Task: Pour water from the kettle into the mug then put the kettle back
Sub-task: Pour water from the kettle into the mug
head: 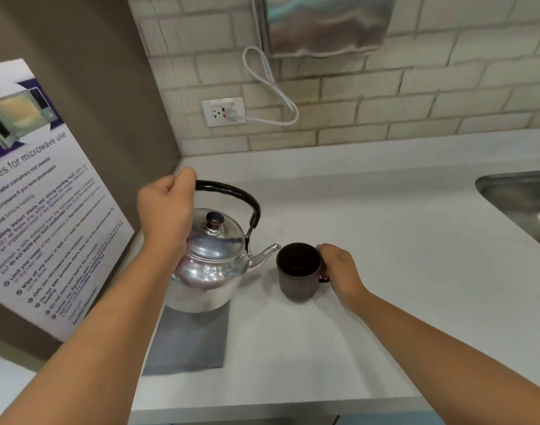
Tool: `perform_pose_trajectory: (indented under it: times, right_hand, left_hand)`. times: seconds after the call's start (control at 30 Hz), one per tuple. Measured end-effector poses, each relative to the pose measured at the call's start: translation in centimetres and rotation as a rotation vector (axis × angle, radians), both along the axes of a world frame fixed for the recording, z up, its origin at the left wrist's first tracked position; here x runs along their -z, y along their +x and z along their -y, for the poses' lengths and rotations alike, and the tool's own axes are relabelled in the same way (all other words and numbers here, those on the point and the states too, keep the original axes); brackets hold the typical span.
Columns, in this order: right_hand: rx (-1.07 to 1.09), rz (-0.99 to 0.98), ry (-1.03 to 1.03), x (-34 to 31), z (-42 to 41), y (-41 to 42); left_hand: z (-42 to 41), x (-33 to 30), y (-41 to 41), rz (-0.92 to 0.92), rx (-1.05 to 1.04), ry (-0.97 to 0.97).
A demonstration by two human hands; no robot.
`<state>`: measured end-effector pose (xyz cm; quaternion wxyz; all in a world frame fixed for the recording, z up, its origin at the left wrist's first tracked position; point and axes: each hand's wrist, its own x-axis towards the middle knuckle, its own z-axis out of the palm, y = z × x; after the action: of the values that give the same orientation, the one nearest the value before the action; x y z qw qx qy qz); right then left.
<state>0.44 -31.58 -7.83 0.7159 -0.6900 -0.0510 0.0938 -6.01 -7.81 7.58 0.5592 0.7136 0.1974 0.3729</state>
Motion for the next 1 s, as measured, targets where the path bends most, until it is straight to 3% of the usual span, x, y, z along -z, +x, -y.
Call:
perform_pose_trajectory:
  times: [0.5,1.0]
  right_hand:
    - [-0.047,0.032,-0.030,0.0,0.2,0.2]
    - [-0.044,0.049,-0.031,0.0,0.2,0.2]
  left_hand:
    - [1.8,-3.1,1.2,-0.108,0.052,0.346]
    - [2.4,-4.3,1.9,-0.196,0.041,0.526]
